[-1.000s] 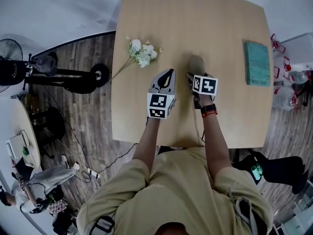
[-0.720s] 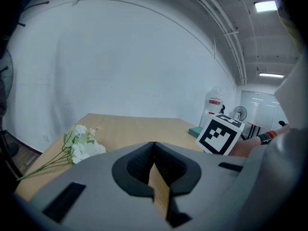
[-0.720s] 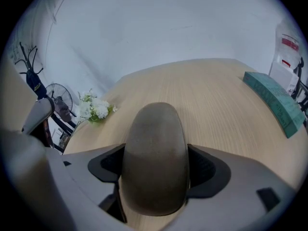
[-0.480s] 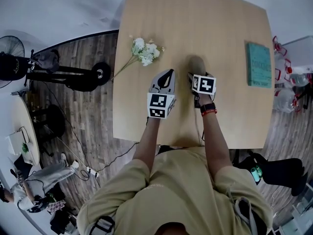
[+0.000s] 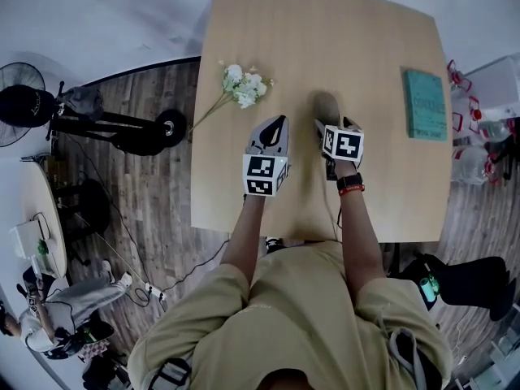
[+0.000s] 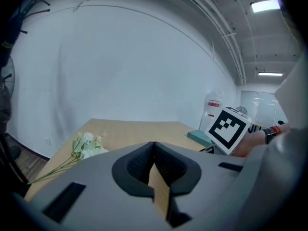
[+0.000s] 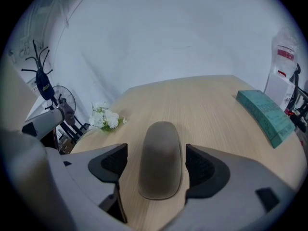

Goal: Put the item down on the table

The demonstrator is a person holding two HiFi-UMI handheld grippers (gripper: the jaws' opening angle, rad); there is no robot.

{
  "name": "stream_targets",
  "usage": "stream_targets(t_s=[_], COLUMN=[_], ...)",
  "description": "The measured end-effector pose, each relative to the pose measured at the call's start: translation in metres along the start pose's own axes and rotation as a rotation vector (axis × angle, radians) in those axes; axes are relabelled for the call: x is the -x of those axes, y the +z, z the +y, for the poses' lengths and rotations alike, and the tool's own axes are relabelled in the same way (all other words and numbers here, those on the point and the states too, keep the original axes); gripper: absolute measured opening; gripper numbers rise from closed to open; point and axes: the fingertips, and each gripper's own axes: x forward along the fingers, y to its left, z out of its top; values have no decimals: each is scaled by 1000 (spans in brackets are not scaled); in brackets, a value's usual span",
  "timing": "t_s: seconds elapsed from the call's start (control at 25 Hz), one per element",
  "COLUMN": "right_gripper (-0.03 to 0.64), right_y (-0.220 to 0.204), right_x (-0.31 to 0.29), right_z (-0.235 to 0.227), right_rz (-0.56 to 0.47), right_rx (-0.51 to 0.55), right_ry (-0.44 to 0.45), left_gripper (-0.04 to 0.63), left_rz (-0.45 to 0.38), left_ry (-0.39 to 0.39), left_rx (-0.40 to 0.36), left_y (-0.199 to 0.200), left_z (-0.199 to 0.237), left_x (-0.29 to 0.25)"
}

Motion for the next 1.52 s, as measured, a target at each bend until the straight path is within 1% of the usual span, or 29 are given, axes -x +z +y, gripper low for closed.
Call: stream_targets(t_s=[0.16,0.32,0.44,0.52,0.76,1.0,1.08,1.28,1.52], right_gripper=[357,330,290,278,241,190,159,117,61], right_y=[10,11,10,8,-9,-31,-37,-58,-79], right_x=[30,66,99,119,180,240,259,300,331], right_z=[14,27,38,46,75,107,115,128,148], right_rz=[-87,-156,-217,-251,-332,-414,-454,-532,-608], right_rx=[13,28,30,36,66,87,85,100,102], right_ry=[23,20,4,-2,-8,-5,-15,-42,-62], left_gripper=[23,23,23,23,23,23,23,23,23], left_rz=[-18,-46,-71,-88,-119,-175,-190,-218,-235], left_ry=[5,10,5,3,12,-12,-18,-20,-23], left_rx=[-11,-21,-23,-20,-61,-56,-61,-72,-97], left_y=[10,19,27,33,47,55,55,51,46], left_z=[-3,-8,-12,-15,-25,-41,-47,-61,-64], left_x=[22,52,77,94,150,208,225,263,302])
